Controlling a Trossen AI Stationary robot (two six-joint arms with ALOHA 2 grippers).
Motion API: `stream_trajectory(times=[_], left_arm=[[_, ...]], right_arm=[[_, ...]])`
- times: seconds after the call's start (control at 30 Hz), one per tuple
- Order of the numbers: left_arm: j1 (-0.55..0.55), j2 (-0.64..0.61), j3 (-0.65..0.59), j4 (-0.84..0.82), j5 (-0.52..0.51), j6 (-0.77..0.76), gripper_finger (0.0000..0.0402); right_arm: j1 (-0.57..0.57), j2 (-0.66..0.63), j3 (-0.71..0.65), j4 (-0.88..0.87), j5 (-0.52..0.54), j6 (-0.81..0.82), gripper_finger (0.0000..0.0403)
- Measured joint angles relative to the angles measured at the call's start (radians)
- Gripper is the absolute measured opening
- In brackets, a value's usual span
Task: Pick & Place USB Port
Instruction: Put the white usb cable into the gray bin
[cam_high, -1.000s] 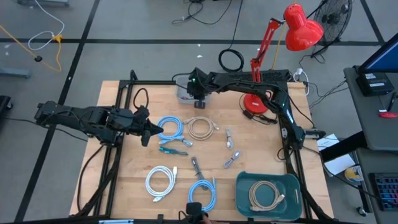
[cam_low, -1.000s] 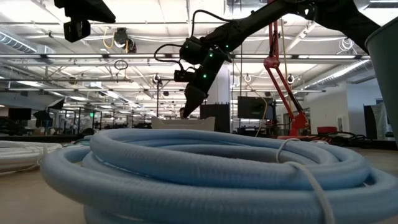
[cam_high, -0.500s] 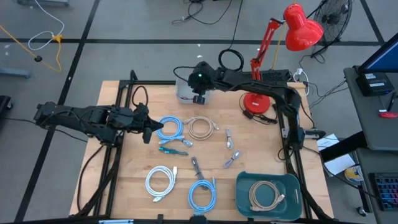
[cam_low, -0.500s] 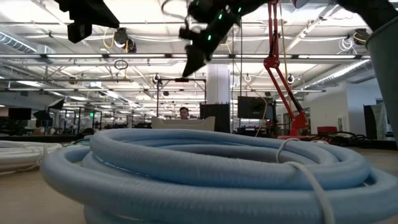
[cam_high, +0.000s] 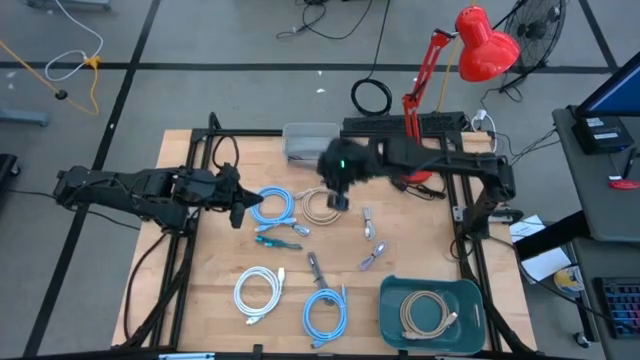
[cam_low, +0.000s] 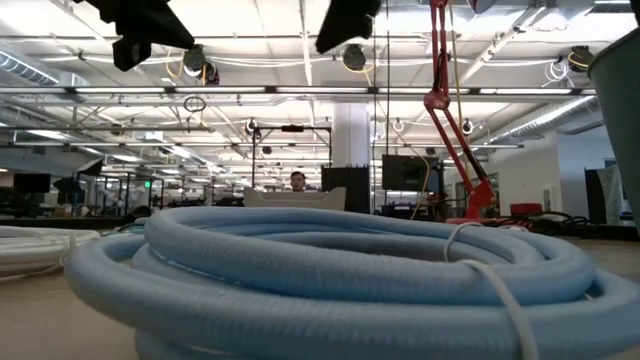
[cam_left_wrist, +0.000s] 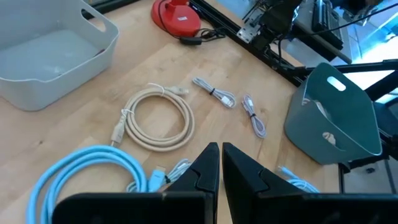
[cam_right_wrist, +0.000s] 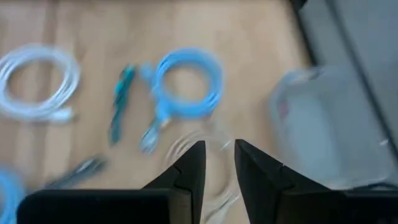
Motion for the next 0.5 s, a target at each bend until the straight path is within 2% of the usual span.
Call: stream_trajectory(times=[0.37,0.5], left_arm=[[0.0,0.0,0.0,-0.018,0.021,-0.024,0.0021],[0.0,0.0,0.0,-0.018,0.026,-0.046,0.0021]], right_arm=[[0.163,-0.201,-0.462,0.165,0.007,0.427,0.0074],[0.189,-0.29,-0.604,0.158,0.064,0.602,0.0072]])
